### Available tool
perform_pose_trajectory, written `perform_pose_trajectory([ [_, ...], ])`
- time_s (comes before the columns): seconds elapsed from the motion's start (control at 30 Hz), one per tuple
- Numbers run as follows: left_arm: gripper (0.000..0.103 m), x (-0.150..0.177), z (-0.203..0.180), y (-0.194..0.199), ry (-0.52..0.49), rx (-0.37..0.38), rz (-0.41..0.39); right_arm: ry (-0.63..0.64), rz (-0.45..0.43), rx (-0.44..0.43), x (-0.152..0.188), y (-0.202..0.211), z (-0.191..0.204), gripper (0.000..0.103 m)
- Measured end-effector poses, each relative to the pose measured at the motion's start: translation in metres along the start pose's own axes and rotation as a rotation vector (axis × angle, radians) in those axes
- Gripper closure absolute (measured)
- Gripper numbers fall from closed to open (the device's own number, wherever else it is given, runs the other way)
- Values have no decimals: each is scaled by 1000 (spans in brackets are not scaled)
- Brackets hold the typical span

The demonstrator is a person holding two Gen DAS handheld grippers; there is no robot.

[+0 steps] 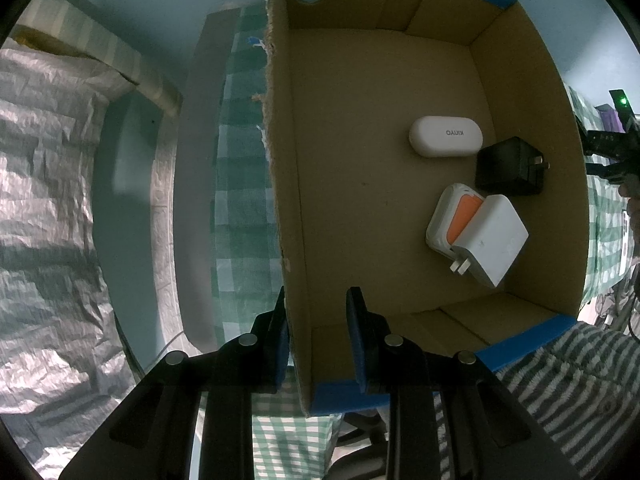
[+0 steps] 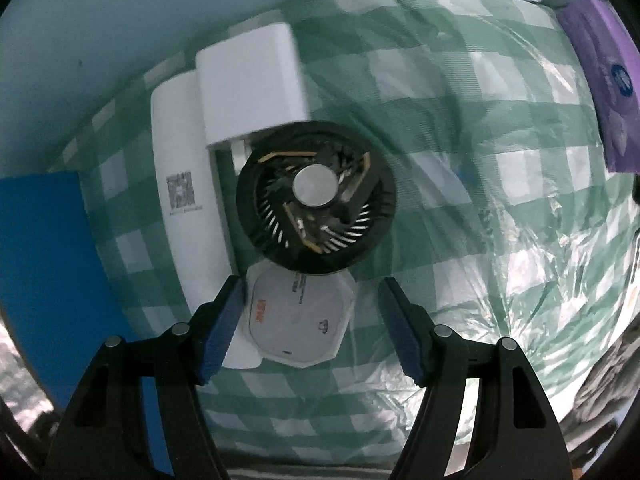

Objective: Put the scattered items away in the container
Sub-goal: 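Move the right gripper to the white hexagonal PASA charger and close on it, then lift the hexagonal charger with the right gripper and carry it into the box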

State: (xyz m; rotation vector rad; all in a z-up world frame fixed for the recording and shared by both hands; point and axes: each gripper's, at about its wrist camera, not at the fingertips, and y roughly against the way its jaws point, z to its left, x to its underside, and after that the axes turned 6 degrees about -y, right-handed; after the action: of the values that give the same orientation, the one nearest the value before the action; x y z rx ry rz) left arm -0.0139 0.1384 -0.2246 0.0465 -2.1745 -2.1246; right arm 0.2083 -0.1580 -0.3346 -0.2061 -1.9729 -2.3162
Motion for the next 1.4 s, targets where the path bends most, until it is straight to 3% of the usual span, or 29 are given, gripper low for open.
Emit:
perform_pose_trajectory([
  [0.07,77,0,0,0,1,-2,1,42,4,10,3,-1,11,44],
  [0.47,77,-1,1,-2,3,-5,3,420,22,175,30,-15,57,46],
  [0.6,77,-1,1,-2,3,-8,5,373,31,151,28,-19,45,45],
  [0.8,77,-2,2,-3,7,-12,7,353,-6,190,21,-25,55,44],
  [0.87,77,-2,2,-3,11,-10,7,311,-14,178,22,-25,38,43],
  [1.07,75,-4,2,-3,7,-12,9,330,-26,168,34,-27,29,48],
  [1.4,75,-7,3,-3,0,-8,9,406,-14,120,48,22,17,48],
])
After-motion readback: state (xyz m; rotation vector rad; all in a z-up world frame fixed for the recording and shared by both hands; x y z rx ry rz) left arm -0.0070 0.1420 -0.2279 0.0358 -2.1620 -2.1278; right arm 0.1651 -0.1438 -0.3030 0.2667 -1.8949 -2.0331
